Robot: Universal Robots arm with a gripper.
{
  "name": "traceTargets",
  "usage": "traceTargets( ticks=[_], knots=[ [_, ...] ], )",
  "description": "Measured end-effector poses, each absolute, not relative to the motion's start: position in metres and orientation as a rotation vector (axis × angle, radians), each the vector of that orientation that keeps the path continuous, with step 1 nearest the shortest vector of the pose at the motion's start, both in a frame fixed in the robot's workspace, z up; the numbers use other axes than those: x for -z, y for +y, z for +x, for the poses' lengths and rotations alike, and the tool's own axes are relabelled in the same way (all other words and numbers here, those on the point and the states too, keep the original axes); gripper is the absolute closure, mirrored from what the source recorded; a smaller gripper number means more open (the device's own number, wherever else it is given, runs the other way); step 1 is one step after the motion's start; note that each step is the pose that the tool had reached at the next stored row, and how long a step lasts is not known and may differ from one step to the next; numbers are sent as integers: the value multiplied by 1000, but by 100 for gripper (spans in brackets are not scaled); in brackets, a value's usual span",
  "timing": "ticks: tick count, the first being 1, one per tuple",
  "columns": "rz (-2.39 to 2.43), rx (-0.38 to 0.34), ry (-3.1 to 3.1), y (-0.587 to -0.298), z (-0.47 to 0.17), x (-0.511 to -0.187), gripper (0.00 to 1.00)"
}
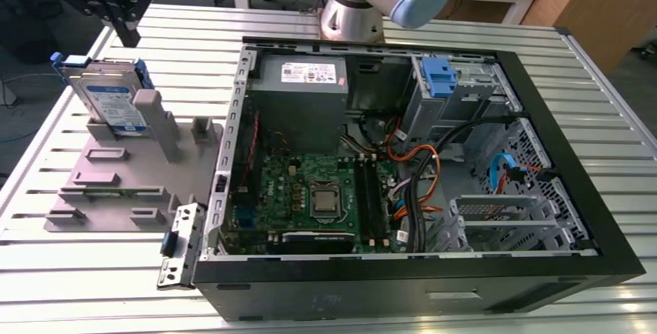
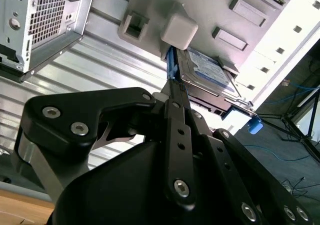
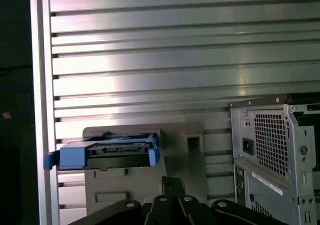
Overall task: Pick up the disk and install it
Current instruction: 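Reach for the disk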
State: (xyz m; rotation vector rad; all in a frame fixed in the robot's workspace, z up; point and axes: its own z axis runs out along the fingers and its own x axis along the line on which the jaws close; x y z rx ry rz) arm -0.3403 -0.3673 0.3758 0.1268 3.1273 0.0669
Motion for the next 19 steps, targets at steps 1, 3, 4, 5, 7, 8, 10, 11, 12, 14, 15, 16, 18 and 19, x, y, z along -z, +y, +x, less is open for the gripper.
traceTargets(
  ticks=[1, 3, 4, 5, 7, 8, 10, 11, 12, 14, 15, 16, 18, 19],
  knots=[
    [127, -67, 3127, -367, -343, -375, 89],
    [127, -67, 3127, -365, -348, -375, 89],
    [127, -67, 3127, -365, -350, -374, 89],
    [127, -67, 3127, -364, -353, -373, 89],
    [127, -67, 3127, -362, -357, -372, 89],
    [128, -67, 3127, -361, -359, -371, 89],
    [128, -67, 3127, -360, -364, -370, 89],
    [128, -67, 3127, -359, -367, -369, 89],
    [128, -67, 3127, -358, -369, -368, 89],
    [128, -67, 3127, -356, -373, -367, 89],
    [128, -67, 3127, -356, -374, -366, 89],
    [128, -67, 3127, -355, -375, -365, 89],
    [128, -67, 3128, -354, -376, -363, 89],
    [128, -67, 3128, -353, -377, -362, 89]
  ],
)
